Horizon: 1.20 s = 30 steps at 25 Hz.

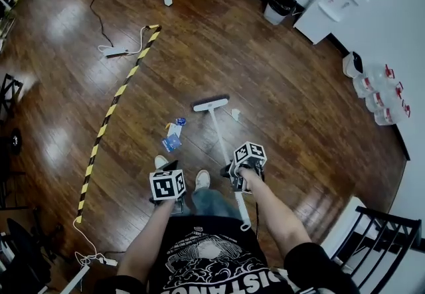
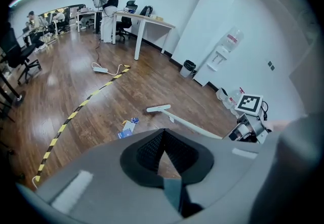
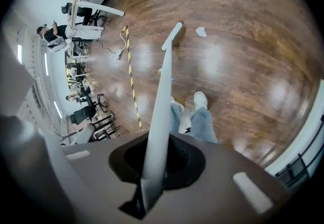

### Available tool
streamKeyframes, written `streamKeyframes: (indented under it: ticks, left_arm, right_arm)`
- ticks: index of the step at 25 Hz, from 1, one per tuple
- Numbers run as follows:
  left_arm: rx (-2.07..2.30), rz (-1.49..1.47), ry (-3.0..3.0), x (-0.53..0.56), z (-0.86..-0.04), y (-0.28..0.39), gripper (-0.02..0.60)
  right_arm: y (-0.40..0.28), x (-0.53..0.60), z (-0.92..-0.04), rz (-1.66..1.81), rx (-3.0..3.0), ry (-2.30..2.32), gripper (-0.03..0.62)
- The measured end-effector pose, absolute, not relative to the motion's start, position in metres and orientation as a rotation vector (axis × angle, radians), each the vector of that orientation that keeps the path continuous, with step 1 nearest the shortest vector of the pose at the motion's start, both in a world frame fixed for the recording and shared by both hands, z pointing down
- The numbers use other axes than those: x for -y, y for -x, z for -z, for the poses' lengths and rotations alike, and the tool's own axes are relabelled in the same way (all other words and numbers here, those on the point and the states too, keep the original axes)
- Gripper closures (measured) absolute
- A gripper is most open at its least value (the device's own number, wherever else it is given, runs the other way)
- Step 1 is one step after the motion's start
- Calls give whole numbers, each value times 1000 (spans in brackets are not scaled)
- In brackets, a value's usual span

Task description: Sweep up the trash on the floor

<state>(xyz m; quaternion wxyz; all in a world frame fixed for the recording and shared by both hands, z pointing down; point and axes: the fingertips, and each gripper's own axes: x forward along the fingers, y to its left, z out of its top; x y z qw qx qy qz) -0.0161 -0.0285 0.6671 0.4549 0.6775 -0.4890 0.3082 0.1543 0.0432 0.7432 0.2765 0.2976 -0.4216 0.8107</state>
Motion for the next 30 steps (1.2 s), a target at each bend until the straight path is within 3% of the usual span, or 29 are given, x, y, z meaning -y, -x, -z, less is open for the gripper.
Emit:
streamKeyframes:
  ticks: [12, 18, 30]
  left_arm:
    - [1112, -791, -1753, 35, -670, -41, 577]
    - [1110, -803, -1755, 35, -670, -45, 577]
    - [1187, -776, -1670, 26, -678, -10, 577]
  right_arm:
    - [-358, -58, -736, -1923, 897, -1040, 566]
    - [-441, -65, -726, -1611, 712, -1002, 569]
    - [-450, -46, -732, -1229, 632, -802, 568]
